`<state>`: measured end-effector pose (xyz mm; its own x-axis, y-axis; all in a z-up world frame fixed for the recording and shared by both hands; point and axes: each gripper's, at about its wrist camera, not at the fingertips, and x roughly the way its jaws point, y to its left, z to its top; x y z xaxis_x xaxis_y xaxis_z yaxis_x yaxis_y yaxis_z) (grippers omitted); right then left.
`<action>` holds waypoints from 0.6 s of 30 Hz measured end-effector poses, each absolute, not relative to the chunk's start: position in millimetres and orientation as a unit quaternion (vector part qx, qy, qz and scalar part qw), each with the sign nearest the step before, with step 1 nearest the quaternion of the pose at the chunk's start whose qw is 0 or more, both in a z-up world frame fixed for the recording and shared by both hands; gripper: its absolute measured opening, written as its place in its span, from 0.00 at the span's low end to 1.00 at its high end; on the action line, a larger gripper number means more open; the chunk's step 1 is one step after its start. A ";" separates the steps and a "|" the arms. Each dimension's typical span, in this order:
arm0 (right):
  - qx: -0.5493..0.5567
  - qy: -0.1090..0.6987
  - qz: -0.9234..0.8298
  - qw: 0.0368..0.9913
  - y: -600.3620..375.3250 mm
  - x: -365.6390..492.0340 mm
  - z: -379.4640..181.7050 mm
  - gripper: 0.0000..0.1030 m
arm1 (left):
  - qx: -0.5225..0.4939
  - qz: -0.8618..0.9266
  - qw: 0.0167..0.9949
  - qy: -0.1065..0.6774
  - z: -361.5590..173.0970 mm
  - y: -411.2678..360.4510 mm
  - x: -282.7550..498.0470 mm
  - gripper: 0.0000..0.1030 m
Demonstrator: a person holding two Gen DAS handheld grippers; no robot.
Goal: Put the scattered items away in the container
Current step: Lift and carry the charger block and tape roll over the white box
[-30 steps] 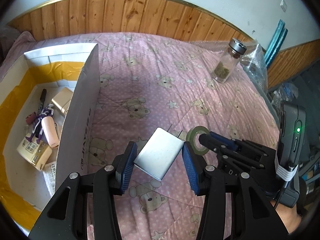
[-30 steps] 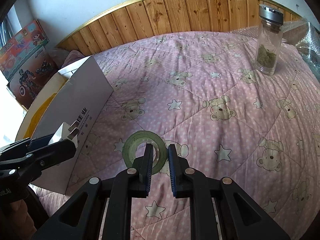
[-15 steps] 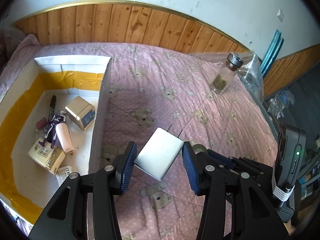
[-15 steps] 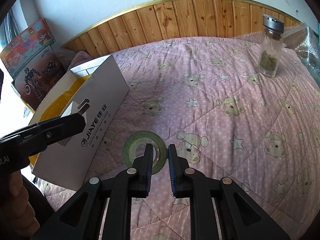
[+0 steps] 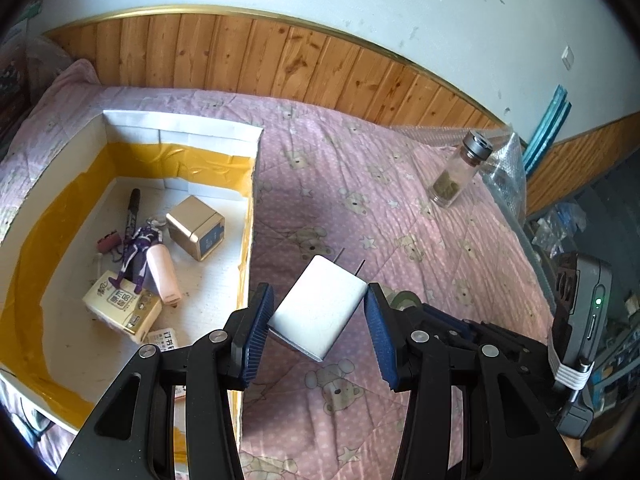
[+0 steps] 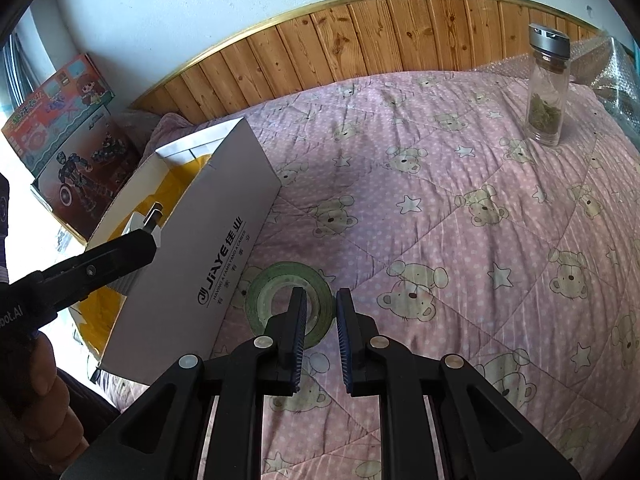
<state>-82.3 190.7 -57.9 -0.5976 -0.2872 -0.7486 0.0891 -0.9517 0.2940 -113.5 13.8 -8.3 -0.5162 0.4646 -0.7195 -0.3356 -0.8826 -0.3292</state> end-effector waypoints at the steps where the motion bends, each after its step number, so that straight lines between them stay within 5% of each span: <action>1: 0.434 -0.113 -0.887 0.108 188.3 -82.5 -55.2 0.16 | -0.434 0.868 0.230 -0.076 -7.9 12.9 -113.3 0.47; 18: 0.423 -0.109 -0.891 0.126 163.7 -82.3 -33.4 0.16 | -0.432 0.869 0.222 -0.092 -6.0 -12.6 -109.0 0.47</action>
